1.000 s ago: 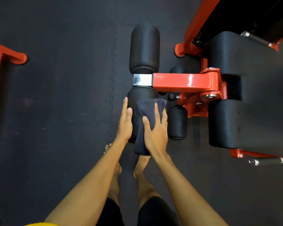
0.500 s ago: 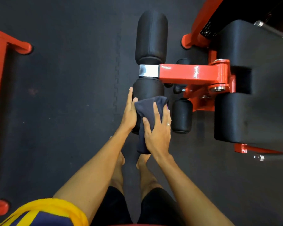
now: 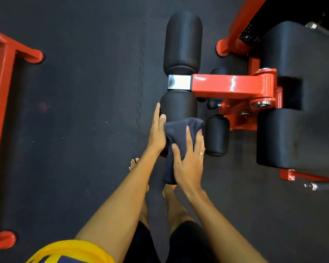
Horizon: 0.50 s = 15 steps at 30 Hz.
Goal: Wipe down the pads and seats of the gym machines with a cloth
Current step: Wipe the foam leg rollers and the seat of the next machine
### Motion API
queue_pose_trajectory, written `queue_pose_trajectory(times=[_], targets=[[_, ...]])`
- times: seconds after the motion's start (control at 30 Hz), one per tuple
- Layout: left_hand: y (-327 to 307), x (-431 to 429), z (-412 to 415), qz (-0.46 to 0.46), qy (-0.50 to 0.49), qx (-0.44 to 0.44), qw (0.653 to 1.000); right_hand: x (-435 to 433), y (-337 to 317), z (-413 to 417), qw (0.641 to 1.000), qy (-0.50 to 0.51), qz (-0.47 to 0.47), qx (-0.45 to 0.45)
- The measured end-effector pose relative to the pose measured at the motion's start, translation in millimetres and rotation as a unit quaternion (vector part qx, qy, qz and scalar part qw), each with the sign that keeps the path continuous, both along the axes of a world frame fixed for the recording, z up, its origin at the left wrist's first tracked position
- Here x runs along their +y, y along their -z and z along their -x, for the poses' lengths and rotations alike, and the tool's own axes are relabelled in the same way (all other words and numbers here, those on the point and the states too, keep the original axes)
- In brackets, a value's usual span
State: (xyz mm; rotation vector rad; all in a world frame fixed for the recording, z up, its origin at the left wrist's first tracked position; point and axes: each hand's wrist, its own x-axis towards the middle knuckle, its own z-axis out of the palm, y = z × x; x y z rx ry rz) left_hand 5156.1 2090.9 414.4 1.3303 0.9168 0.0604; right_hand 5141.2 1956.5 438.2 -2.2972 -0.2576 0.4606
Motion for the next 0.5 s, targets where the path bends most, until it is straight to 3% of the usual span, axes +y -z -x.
queue_pose_trajectory(times=[0.17, 0.3, 0.37, 0.43, 0.47, 0.5], targets=[[-11, -19, -9, -0.119, 0.035, 0.022, 0.992, 45, 1, -76, 0.999, -0.018, 0.040, -0.033], [0, -16, -4, -0.137, 0.054, 0.015, 0.989, 59, 6, -102, 0.992, -0.069, 0.066, -0.083], [5, -15, 3, -0.153, 0.070, -0.014, 0.986, 49, 9, -103, 1.000, 0.024, 0.017, -0.009], [6, -15, 6, -0.189, 0.076, -0.014, 0.979, 46, 10, -111, 0.972, 0.184, -0.028, 0.146], [5, -17, 5, -0.200, 0.078, -0.006, 0.977, 49, 8, -113, 0.960, 0.213, -0.020, 0.181], [5, -17, 4, -0.203, 0.082, -0.002, 0.976, 52, 5, -110, 0.969, 0.190, 0.009, 0.157]])
